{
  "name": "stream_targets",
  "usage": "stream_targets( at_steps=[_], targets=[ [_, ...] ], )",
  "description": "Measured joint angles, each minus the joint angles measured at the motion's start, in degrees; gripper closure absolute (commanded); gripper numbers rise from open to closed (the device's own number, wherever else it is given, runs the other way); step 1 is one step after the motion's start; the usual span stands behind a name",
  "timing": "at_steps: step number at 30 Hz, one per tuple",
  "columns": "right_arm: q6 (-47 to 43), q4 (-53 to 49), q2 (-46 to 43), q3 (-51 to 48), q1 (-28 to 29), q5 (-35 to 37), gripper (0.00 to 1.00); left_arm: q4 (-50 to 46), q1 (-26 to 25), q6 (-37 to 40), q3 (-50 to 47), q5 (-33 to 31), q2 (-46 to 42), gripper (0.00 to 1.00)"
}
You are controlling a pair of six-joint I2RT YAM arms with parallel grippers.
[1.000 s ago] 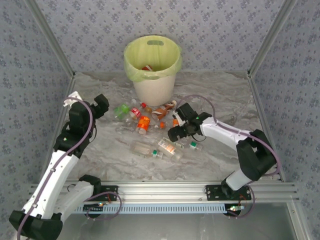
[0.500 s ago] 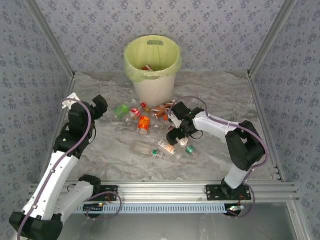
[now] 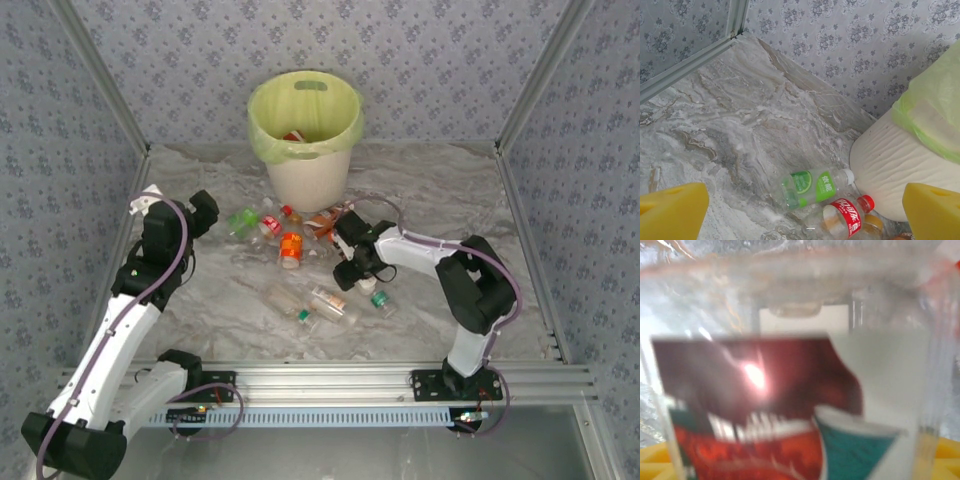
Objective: Put the plastic bottles in the bin
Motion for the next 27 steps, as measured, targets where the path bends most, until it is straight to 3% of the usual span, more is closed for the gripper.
stream_targets(
  at_steps=[7, 18, 27],
  targets=[
    [-0.4, 1.1, -6.6, -1.4, -0.2, 1.6, 0.40, 0.0, 0.0, 0.0, 0.0, 0.8, 1.3, 0.00],
    [-1.4, 4.6, -19.7, -1.5, -0.3, 4.0, 0.43, 0.0, 0.4, -0.5, -0.3, 1.3, 2.6, 0.01],
    [-1.7, 15.1, -25.9, -1.7, -2.4, 3.3, 0.43, 0.0, 0.7, -1.3, -0.4, 2.5, 4.2, 0.01]
  ],
)
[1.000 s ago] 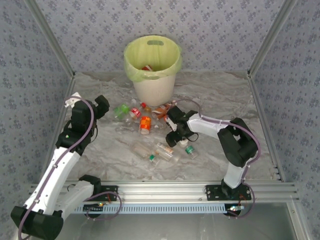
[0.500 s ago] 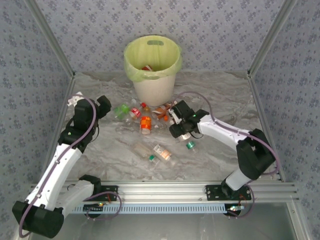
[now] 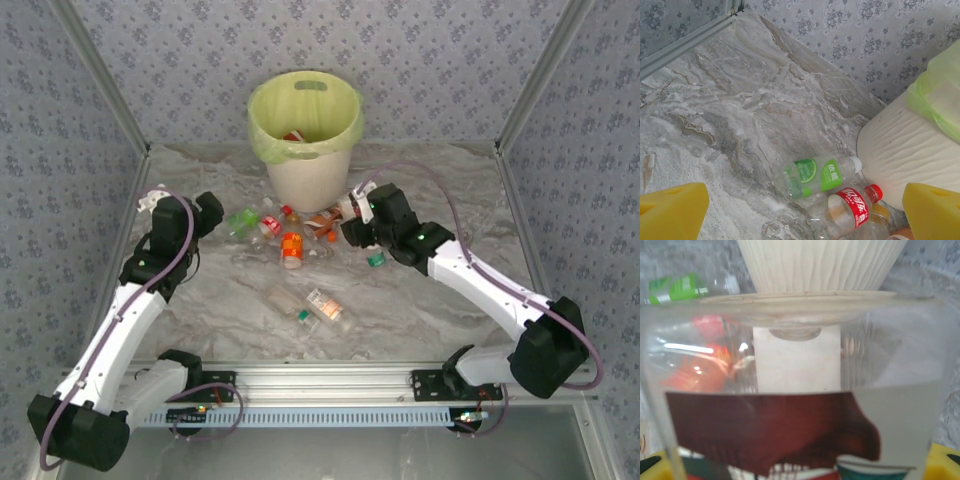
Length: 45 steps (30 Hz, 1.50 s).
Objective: Put the plastic bottles in the bin
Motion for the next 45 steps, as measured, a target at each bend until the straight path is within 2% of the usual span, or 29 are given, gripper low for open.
stream_targets(
  at_steps=[14, 29, 39, 45],
  targets=[
    [1.6, 8.7, 8.1, 24.7, -5.6, -12.8, 0.45, -1.0, 0.3, -0.2, 0.0, 1.5, 0.9, 0.00],
    [2.0, 22.4, 28.0, 46.6, -7.0, -11.4, 0.47, -2.6, 0.5, -0.2, 0.0, 1.5, -1.0, 0.01],
    [4.9, 22.7, 38.0, 54.3, -9.4, -9.0, 0.45, -3.2, 0.8, -0.2, -0.1, 1.5, -1.5, 0.00],
    [5.9, 17.8, 41.7, 57.9, -11.1, -9.3, 0.36, -3.8, 1.0, -0.2, -1.0, 1.5, -2.1, 0.00]
  ],
)
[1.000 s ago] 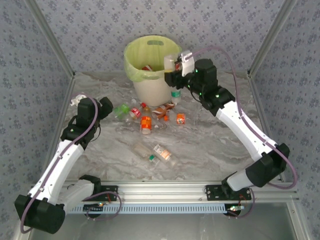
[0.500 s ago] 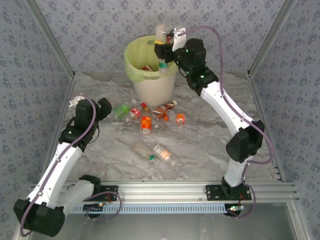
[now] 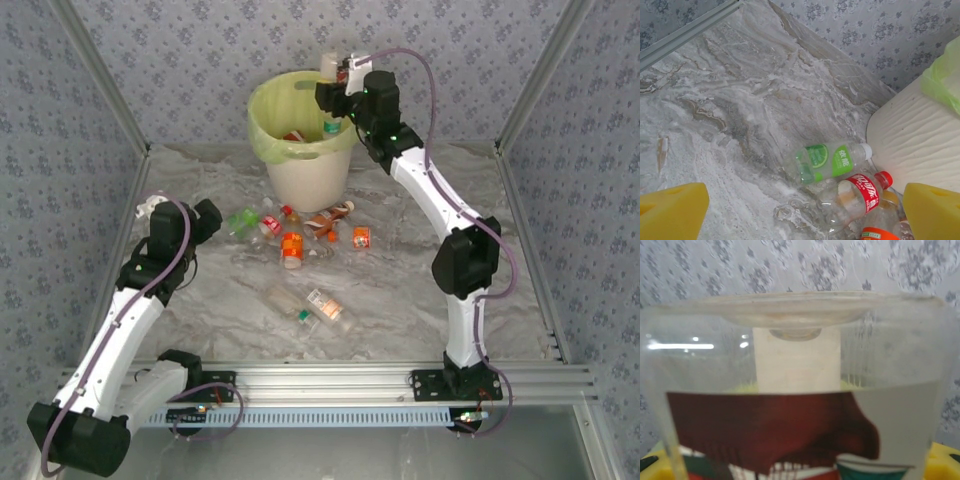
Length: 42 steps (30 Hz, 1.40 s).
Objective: Put the plastic bottles in the bin
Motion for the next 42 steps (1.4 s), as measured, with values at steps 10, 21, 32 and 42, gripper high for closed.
stream_targets(
  at_steps=[10, 21, 32, 42],
  targets=[
    [-2.2, -12.7, 2.4, 4.7, 0.2, -2.4, 0.15, -0.1, 0.1, -0.2, -0.1, 0.2, 0.6, 0.01],
    [-6.1, -19.2, -3.8, 0.4, 1.0, -2.6, 0.09, 1.1, 1.6, 0.1, -0.6, 3.9, 2.7, 0.01],
    [-7.5, -18.1, -23.7, -22.0, 2.0, -0.6, 0.02, 4.3, 8.2, 3.8, -2.1, 14.0, 5.7, 0.01],
    [-6.4, -17.5, -36.4, -41.4, 2.0, 5.5, 0.00, 2.2, 8.7, 14.9, 5.9, 17.2, 15.8, 0.01]
  ],
)
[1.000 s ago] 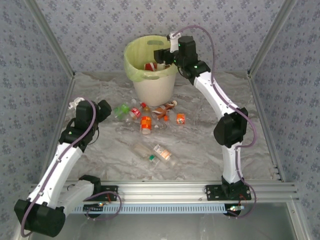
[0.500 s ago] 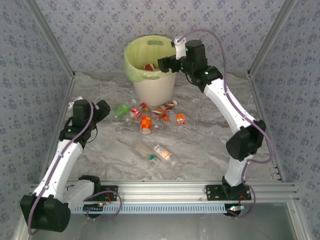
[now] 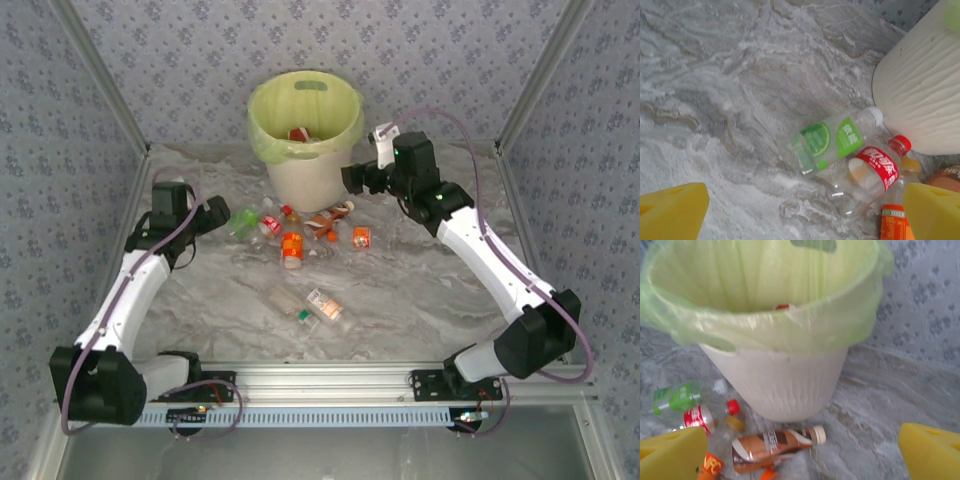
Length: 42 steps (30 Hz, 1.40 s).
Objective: Put the plastic bottles in the bin
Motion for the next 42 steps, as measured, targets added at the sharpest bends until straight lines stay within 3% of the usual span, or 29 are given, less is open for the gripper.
stream_targets(
  at_steps=[5, 10, 22, 30, 42],
  targets=[
    [2.3, 0.0, -4.3, -6.8, 0.0, 2.8, 0.00, -1.3, 0.2, 2.5, 7.1, 0.2, 8.0, 0.00],
    [3.5, 1.0, -8.0, -12.2, -0.1, 5.4, 0.00, -1.7, 0.2, 7.9, 8.0, 1.7, 13.3, 0.01],
    [4.4, 3.0, -8.8, -13.9, -0.7, 6.8, 0.00, -2.4, 0.2, 24.5, 10.5, 8.0, 22.0, 0.00],
    [5.0, 3.5, -8.9, -14.3, -0.7, 6.8, 0.00, -4.3, 0.2, 29.2, 19.8, 8.5, 35.1, 0.01],
    [5.5, 3.4, -9.6, -14.3, -0.8, 7.6, 0.00, -7.8, -1.8, 33.2, 26.9, 11.0, 45.0, 0.10]
  ],
)
